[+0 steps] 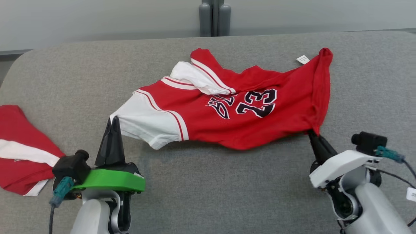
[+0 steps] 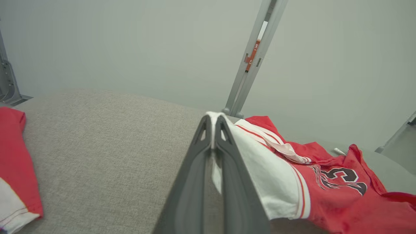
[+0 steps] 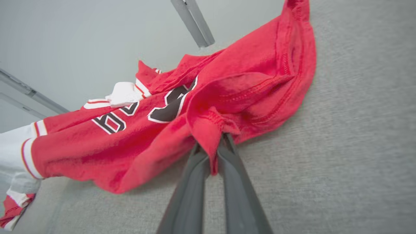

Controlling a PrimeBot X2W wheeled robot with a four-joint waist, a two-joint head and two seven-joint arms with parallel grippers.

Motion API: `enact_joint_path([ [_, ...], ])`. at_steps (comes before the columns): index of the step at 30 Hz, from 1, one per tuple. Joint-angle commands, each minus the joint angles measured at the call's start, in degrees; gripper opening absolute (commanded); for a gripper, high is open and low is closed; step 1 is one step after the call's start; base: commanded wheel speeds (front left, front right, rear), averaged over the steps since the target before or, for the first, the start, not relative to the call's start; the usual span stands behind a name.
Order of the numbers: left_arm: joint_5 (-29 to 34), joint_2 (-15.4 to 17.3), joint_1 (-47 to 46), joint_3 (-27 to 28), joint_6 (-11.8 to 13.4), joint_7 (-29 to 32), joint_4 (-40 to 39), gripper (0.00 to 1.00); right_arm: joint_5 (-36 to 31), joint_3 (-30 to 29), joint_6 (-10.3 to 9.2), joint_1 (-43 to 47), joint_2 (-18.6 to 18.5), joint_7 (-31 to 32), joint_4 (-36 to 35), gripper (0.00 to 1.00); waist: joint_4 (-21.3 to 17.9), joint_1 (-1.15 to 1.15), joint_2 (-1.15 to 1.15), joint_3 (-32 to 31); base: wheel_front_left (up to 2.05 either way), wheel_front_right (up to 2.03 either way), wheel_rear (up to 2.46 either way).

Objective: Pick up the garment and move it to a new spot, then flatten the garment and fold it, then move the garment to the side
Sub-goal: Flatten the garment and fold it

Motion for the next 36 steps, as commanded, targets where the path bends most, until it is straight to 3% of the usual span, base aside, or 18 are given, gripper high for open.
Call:
enact_joint_path([
  [1, -0.68, 0.22, -0.91, 0.62, -0.57, 0.00, -1.36, 0.00, 2.42, 0.11, -0.06, 1.51, -1.38, 1.54, -4.12, 0.00, -2.22, 0.00, 0.00, -1.50, 0.00, 0.00, 0.00],
  [6, -5.09, 0.22, -2.99, 1.82, -1.75, 0.00, -6.28, 0.00, 7.59, -2.47, -0.05, 2.79, -4.59, 6.34, -19.38, 0.00, -4.17, 0.00, 0.00, -3.13, 0.00, 0.00, 0.00],
  [12, -10.45, 0.23, -7.83, 0.79, -1.47, 0.00, -10.33, 0.00, 8.19, -7.92, -0.05, -0.69, -3.78, 10.83, -29.48, 0.00, -4.87, 0.00, 0.00, -5.53, 0.00, 0.00, 0.00],
  [17, -11.96, 0.24, -13.50, -0.18, -0.36, 1.83, -13.60, 0.00, 3.13, -11.28, -0.05, -5.32, -3.42, 13.64, -33.56, 0.00, -4.84, 0.00, 0.00, -7.68, 0.00, 0.00, 0.00],
  [28, -13.96, 0.27, -20.80, 0.73, 7.73, 5.97, -26.57, 0.00, -0.56, -13.27, -0.05, -9.17, 0.95, 19.36, -43.43, 0.00, -3.72, 0.00, 0.00, -9.44, 0.00, 0.00, 0.00],
  [36, -12.74, 2.15, -25.94, 0.18, 9.47, 10.05, -22.86, 0.00, -2.34, -15.92, -0.05, -12.00, 2.53, 22.78, -40.48, 0.00, -3.37, 0.00, 0.00, -6.48, 0.00, 0.00, 0.00],
])
